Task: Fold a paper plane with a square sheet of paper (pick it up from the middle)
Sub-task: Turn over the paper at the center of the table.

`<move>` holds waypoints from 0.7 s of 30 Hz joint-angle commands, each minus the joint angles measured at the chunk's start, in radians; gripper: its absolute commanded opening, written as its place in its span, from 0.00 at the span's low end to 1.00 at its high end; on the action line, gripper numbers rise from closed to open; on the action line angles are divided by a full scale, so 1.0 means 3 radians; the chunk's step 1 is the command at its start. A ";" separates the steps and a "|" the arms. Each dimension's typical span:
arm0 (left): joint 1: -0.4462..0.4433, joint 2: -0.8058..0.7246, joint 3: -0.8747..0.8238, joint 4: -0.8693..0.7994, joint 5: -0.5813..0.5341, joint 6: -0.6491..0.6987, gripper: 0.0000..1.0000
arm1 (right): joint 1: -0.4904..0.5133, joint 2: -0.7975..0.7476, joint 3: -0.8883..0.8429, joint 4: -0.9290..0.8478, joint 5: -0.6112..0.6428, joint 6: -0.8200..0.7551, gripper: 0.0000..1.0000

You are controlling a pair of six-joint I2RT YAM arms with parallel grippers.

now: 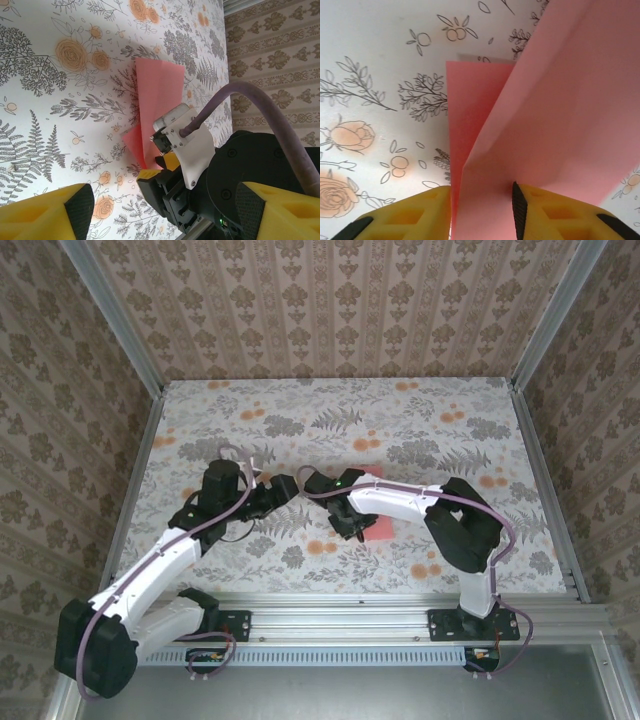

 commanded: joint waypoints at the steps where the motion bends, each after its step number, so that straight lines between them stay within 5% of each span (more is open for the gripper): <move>1: -0.0019 -0.0029 -0.0037 -0.0025 0.0150 0.0123 0.78 | 0.0045 -0.0212 0.0019 0.0199 -0.0146 -0.0059 0.44; 11: -0.0122 0.0416 0.0057 0.0264 0.0235 0.0120 0.75 | -0.0363 -0.1217 -0.0728 0.0865 -0.0831 -0.0038 0.53; 21: -0.0575 0.1492 0.0675 0.0463 0.0139 0.0329 0.65 | -0.0754 -0.1734 -0.1221 0.1076 -0.1069 -0.0083 0.54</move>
